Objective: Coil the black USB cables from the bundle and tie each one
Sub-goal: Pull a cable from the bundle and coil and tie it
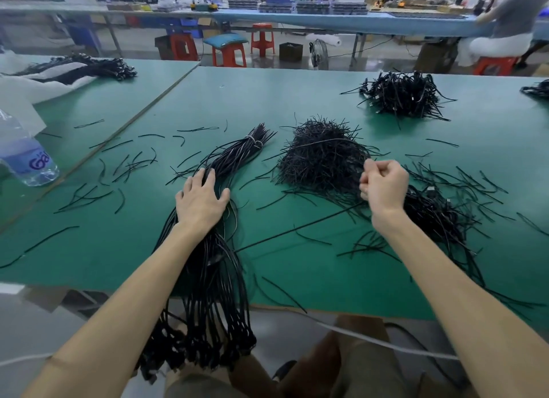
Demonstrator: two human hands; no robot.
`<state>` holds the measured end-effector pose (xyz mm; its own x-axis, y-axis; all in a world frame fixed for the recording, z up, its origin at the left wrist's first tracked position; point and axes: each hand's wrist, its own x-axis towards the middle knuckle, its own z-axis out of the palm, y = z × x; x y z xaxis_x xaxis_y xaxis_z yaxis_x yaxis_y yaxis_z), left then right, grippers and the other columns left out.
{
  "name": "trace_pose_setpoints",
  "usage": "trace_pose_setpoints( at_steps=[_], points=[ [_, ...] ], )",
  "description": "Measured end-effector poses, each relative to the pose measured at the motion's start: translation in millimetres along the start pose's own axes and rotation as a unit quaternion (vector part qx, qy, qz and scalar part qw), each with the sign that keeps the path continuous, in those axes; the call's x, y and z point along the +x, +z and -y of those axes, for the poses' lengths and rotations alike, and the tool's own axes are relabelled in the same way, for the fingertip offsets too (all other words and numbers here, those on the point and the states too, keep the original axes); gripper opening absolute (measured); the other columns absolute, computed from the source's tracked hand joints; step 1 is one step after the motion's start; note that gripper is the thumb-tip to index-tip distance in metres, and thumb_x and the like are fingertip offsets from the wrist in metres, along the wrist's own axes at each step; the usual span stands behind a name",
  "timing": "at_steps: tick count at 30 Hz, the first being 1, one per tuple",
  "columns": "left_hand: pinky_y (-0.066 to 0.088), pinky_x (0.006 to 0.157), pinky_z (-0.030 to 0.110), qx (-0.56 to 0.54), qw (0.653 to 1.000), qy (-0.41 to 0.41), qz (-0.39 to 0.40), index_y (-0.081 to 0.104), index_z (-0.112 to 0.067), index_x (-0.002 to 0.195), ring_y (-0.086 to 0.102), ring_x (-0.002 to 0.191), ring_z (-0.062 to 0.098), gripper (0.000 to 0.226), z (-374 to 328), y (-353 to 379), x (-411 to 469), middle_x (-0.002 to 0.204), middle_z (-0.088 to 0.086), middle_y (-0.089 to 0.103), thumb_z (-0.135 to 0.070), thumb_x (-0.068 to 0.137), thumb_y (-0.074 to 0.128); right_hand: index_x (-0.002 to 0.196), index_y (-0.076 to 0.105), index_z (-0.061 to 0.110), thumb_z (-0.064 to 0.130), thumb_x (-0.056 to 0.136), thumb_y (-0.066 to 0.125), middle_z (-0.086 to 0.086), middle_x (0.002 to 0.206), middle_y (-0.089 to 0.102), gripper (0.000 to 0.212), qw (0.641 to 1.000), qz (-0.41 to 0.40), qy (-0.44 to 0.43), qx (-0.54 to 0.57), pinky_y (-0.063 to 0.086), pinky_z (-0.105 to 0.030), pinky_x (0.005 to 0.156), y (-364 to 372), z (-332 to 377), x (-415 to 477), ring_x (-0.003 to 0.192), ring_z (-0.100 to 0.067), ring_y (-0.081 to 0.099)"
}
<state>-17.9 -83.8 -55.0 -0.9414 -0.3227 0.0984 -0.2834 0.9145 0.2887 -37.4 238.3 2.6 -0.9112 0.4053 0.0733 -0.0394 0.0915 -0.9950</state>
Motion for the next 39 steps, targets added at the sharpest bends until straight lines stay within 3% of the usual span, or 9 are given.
trace_pose_setpoints(
  at_steps=[6,9,14,19,24,28,32,36,39],
  points=[
    [0.007,0.125,0.049,-0.015,0.998,0.041,-0.055,0.046,-0.011,0.150,0.018,0.154,0.033,0.053,-9,-5,-7,0.163,0.017,0.030,-0.038,0.106,0.048,0.104,0.062,0.003,0.015,0.103,0.055,-0.007,0.078,0.066,0.013,0.997,0.042,0.029,-0.051,0.047,-0.030,0.056,-6,-22,-7,0.055,-0.011,0.055],
    [0.024,0.119,0.045,-0.058,0.979,0.159,-0.119,0.072,-0.011,0.117,0.046,0.132,0.030,0.030,-18,-15,-20,0.136,0.012,0.058,-0.032,0.103,0.055,0.126,0.056,0.004,0.019,0.105,0.053,-0.007,0.100,0.066,0.026,0.995,0.061,0.006,-0.083,0.052,-0.033,0.073,-4,-22,-14,0.075,-0.012,0.061],
    [0.050,0.068,0.035,-0.133,0.948,0.251,0.146,0.066,-0.025,0.077,0.055,0.065,0.009,0.046,-53,-36,-49,0.078,-0.006,0.062,-0.064,0.095,0.050,0.150,0.033,0.003,0.025,0.097,0.064,-0.018,0.152,0.025,0.066,0.887,0.038,-0.275,-0.369,0.025,-0.044,0.116,5,-14,-42,0.134,-0.027,0.027],
    [0.054,0.068,0.037,0.025,0.905,0.277,0.321,0.058,-0.030,0.080,0.062,0.073,0.017,0.036,-73,-32,-60,0.081,-0.007,0.065,-0.060,0.079,0.078,0.128,0.061,0.015,0.039,0.097,0.064,-0.001,0.128,0.044,0.039,0.832,0.263,-0.314,-0.375,0.029,-0.036,0.104,11,-22,-86,0.123,-0.019,0.037],
    [0.052,0.057,0.029,-0.107,0.903,0.302,0.287,0.077,-0.019,0.088,0.056,0.056,0.014,0.008,-77,-37,-61,0.078,-0.002,0.067,-0.018,0.094,0.071,0.126,0.059,0.016,0.041,0.102,0.055,0.001,0.122,0.049,0.035,0.797,0.320,-0.317,-0.403,0.030,-0.032,0.099,14,-34,-108,0.115,-0.019,0.041],
    [0.042,0.044,0.026,-0.311,0.898,0.246,0.192,0.080,-0.021,0.090,0.045,0.046,0.014,0.010,-79,-42,-62,0.072,-0.017,0.065,-0.015,0.092,0.073,0.115,0.061,0.016,0.039,0.107,0.045,-0.003,0.091,0.061,0.029,0.854,0.315,-0.262,-0.320,0.045,-0.042,0.079,11,-19,-104,0.084,-0.024,0.054],
    [0.037,0.042,0.022,-0.422,0.864,0.208,0.180,0.079,-0.023,0.091,0.043,0.045,0.013,0.012,-72,-50,-56,0.069,-0.001,0.068,-0.034,0.092,0.075,0.097,0.067,0.019,0.031,0.107,0.047,0.001,0.066,0.056,0.025,0.888,0.254,-0.256,-0.287,0.039,-0.035,0.058,2,-8,-83,0.055,-0.017,0.045],
    [0.045,0.049,0.021,-0.559,0.783,0.167,0.215,0.077,-0.013,0.107,0.052,0.052,0.014,0.023,-53,-55,-46,0.084,0.004,0.070,-0.032,0.095,0.071,0.081,0.067,0.019,0.026,0.107,0.049,0.003,0.051,0.040,0.033,0.943,0.208,-0.199,-0.168,0.026,-0.030,0.047,-12,-7,-69,0.047,-0.014,0.028],
    [0.053,0.066,0.019,-0.723,0.623,0.130,0.267,0.075,-0.011,0.119,0.061,0.069,0.008,0.029,-53,-50,-49,0.102,0.001,0.072,-0.026,0.098,0.064,0.079,0.066,0.020,0.029,0.108,0.048,0.006,0.049,0.037,0.035,0.945,0.215,-0.195,-0.153,0.025,-0.030,0.046,-15,-13,-75,0.047,-0.015,0.028]
  ],
)
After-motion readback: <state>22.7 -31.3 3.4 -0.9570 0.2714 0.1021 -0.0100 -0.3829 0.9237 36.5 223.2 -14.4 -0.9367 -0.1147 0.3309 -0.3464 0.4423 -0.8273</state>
